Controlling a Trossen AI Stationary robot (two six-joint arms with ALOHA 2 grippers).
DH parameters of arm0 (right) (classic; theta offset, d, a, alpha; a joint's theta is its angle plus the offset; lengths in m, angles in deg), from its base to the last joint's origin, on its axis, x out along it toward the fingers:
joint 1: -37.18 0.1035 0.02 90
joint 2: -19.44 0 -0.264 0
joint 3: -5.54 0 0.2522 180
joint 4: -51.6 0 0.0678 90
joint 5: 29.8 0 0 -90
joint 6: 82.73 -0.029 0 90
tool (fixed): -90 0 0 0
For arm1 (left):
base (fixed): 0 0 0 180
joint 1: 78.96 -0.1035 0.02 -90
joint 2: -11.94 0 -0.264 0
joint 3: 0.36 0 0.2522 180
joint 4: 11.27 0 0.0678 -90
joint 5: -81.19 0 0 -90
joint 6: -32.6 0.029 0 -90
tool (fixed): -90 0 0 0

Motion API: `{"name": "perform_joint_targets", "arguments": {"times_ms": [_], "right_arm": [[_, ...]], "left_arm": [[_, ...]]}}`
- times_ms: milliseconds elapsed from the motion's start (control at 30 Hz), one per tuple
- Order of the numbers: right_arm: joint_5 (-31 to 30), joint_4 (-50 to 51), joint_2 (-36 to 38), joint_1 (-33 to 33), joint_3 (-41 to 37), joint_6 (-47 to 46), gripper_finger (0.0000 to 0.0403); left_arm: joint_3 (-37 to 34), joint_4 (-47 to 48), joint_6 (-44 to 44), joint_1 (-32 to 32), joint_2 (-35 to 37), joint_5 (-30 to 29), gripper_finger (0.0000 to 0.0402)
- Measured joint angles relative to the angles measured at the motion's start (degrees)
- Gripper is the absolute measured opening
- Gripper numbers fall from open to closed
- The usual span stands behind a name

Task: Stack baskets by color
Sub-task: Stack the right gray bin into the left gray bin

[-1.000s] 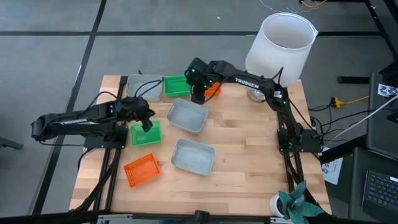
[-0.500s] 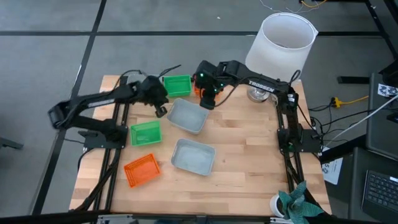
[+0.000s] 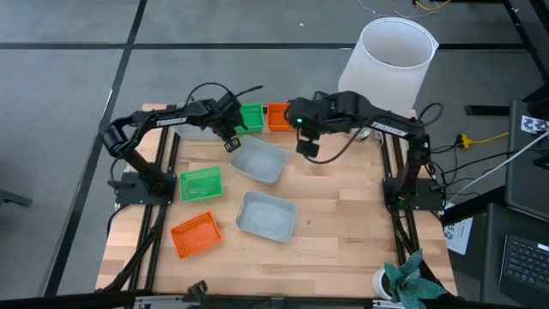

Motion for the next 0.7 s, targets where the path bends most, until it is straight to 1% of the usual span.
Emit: {"name": "perform_joint_targets", "arguments": {"times_ms": [100, 200, 400, 600, 700], "right_arm": [[-4.3, 3.3, 2.4, 0.0, 0.0, -4.3, 0.0084], [-6.9, 5.1, 4.5, 0.3, 0.0, -8.0, 0.0084], [-7.2, 4.9, 7.4, 2.1, 0.0, -9.3, 0.0084], [-7.1, 4.8, 7.5, 5.1, 0.0, -9.3, 0.0084], [-7.0, 4.8, 7.4, 6.7, 0.0, -9.3, 0.0084]], "left_arm": [[1.1, 0.4, 0.1, 0.0, -2.1, -2.2, 0.0001], [1.9, -0.4, 0.2, 0.0, -3.4, -4.0, 0.0001], [3.3, -2.2, 0.1, 0.1, -3.6, -5.5, 0.0001], [3.8, -1.6, 0.1, 0.4, -3.6, -5.6, 0.0002], [3.8, -0.9, 0.1, 0.9, -3.6, -7.0, 0.0001]]}}
